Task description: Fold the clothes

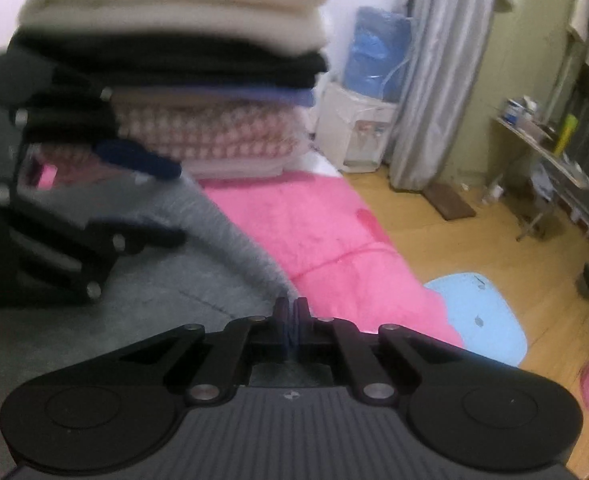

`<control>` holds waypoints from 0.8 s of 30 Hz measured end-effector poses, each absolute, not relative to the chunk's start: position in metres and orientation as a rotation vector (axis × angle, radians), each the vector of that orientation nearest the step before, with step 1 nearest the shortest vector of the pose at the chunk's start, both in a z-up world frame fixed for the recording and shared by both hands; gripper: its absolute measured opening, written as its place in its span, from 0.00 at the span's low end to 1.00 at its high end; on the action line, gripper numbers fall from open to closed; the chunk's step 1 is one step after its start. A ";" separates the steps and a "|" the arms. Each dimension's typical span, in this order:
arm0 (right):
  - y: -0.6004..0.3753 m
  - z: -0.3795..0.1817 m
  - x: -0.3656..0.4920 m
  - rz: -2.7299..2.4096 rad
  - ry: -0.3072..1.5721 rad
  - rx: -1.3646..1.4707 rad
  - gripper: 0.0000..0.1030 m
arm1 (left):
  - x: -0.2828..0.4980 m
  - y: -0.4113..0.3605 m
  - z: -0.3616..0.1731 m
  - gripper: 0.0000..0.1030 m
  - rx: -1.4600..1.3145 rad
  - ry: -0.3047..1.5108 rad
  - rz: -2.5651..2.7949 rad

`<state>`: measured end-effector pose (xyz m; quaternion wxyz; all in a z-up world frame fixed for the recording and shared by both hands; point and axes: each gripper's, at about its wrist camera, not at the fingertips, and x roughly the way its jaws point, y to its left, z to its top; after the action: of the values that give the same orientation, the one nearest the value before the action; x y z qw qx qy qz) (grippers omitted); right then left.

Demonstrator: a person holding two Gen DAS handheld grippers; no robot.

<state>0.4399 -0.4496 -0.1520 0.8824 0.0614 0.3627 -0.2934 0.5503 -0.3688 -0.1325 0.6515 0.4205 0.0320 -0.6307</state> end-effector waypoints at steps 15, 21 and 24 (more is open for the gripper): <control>-0.179 0.073 0.082 -1.770 -0.164 0.663 0.06 | 0.554 -0.365 -0.084 0.40 0.785 0.065 -1.465; -0.022 0.103 0.041 -2.001 -0.419 0.600 0.07 | 0.540 -0.363 -0.018 0.40 0.647 0.110 -1.590; 0.021 0.115 0.041 -2.021 -0.429 0.524 0.09 | 0.532 -0.364 0.020 0.40 0.581 0.163 -1.650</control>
<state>0.0409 0.0207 0.1146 0.4839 0.2151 -0.1759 -0.8298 0.5321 -0.3638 0.0199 0.6384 0.2547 0.0714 -0.7228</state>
